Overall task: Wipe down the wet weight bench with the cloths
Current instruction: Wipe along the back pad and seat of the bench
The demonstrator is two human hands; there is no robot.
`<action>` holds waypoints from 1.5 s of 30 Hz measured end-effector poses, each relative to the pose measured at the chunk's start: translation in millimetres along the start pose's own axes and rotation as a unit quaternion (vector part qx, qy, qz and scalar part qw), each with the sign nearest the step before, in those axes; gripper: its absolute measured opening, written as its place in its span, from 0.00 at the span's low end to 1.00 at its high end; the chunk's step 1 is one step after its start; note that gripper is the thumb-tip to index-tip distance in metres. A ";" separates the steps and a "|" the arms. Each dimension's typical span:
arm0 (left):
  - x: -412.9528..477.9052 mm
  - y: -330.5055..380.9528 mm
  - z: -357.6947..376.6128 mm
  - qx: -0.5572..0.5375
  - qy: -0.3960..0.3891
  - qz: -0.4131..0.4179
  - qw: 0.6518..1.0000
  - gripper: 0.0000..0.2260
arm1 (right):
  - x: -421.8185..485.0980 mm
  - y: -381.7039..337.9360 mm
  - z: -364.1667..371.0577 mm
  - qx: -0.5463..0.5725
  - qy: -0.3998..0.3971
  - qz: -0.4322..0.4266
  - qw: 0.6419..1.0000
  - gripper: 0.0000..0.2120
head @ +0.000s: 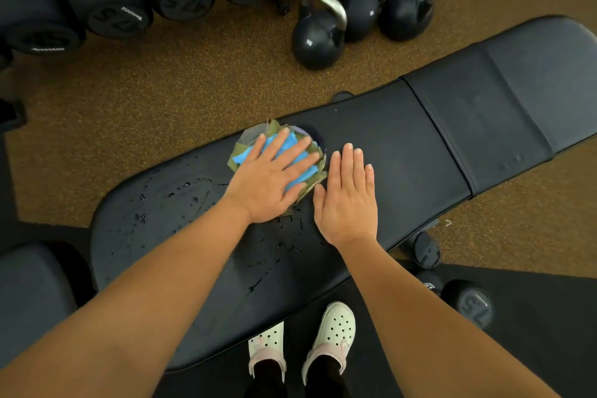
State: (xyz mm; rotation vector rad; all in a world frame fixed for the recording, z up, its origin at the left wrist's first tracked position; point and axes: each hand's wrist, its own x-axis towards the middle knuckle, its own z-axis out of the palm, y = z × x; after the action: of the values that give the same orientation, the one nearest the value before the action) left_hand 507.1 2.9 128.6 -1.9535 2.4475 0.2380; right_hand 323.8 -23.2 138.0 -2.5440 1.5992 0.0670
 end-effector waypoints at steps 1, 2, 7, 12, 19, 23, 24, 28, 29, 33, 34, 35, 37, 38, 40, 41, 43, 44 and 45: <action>-6.8 -8.8 1.5 0.004 0.001 -0.009 1.000 0.25 | -0.1 -0.6 -0.7 0.000 -0.003 0.001 1.000 0.31; -9.1 -13.5 1.9 0.002 0.003 -0.042 0.999 0.26 | -0.4 -0.9 -1.0 -0.002 -0.004 0.001 1.000 0.31; 14.8 26.5 -2.3 -0.033 0.022 -0.300 0.953 0.27 | 0.4 -1.4 -2.9 -0.012 -0.010 0.007 1.000 0.32; -28.4 -12.8 2.6 -0.014 -0.009 -0.035 0.999 0.26 | 0.6 0.0 -3.2 -0.019 -0.013 -0.008 1.000 0.31; -7.9 -10.6 1.1 -0.046 0.013 -0.354 0.934 0.28 | 1.5 -1.2 -4.2 -0.026 -0.017 0.002 1.000 0.33; -33.7 16.1 6.8 -0.024 0.001 -0.184 0.983 0.27 | 1.0 -1.2 -4.0 -0.027 -0.016 0.000 1.000 0.33; -43.7 7.4 7.2 -0.027 -0.008 -0.119 0.992 0.27 | 0.8 -1.4 -4.3 -0.027 -0.016 0.001 1.000 0.33; -38.3 -32.3 5.1 -0.012 -0.024 -0.114 0.993 0.28 | 1.1 -2.3 -4.4 -0.033 -0.016 0.006 0.999 0.33; -27.1 -32.1 3.4 -0.020 -0.014 -0.185 0.982 0.29 | 0.9 -2.7 -4.1 -0.035 -0.018 0.007 0.999 0.33; 10.9 3.7 -1.4 -0.051 -0.014 -0.367 0.929 0.29 | 1.4 -3.2 -3.1 -0.043 -0.020 0.007 0.999 0.33; 8.6 11.5 -0.7 -0.042 -0.014 -0.337 0.940 0.29 | 1.4 -2.9 -2.8 -0.043 -0.020 0.007 0.999 0.33; 0.5 14.9 0.2 -0.029 -0.010 -0.277 0.960 0.29 | 1.4 -2.4 -2.8 -0.042 -0.018 0.007 0.999 0.33; -24.2 4.4 4.0 -0.015 -0.006 -0.129 0.991 0.28 | 1.0 -2.5 -3.6 -0.037 -0.015 0.006 0.999 0.33; -35.3 -7.7 5.7 -0.014 -0.011 -0.078 0.997 0.28 | 1.0 -2.6 -3.8 -0.035 -0.015 0.005 0.999 0.33; -46.0 -31.4 8.1 -0.008 -0.023 -0.078 0.997 0.29 | 1.0 -2.9 -4.0 -0.038 -0.016 0.008 0.999 0.33; -44.4 -38.3 8.1 -0.008 -0.024 -0.125 0.992 0.29 | 1.1 -2.8 -4.2 -0.041 -0.018 0.010 0.999 0.33; -29.6 -35.5 3.0 -0.029 -0.012 -0.262 0.965 0.30 | 1.3 -3.5 -4.2 -0.048 -0.023 0.013 0.999 0.33; -17.2 -28.0 1.1 -0.046 -0.006 -0.325 0.944 0.30 | 1.6 -3.9 -3.9 -0.051 -0.024 0.013 0.998 0.33; -4.5 -18.2 -1.5 -0.065 -0.011 -0.372 0.926 0.29 | 1.7 -4.2 -3.7 -0.052 -0.025 0.014 0.998 0.33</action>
State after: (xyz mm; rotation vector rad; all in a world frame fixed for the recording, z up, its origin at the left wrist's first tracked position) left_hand 525.9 3.2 128.3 -2.7222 1.5282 0.4010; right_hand 328.2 -23.4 141.8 -2.5749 1.6530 0.2212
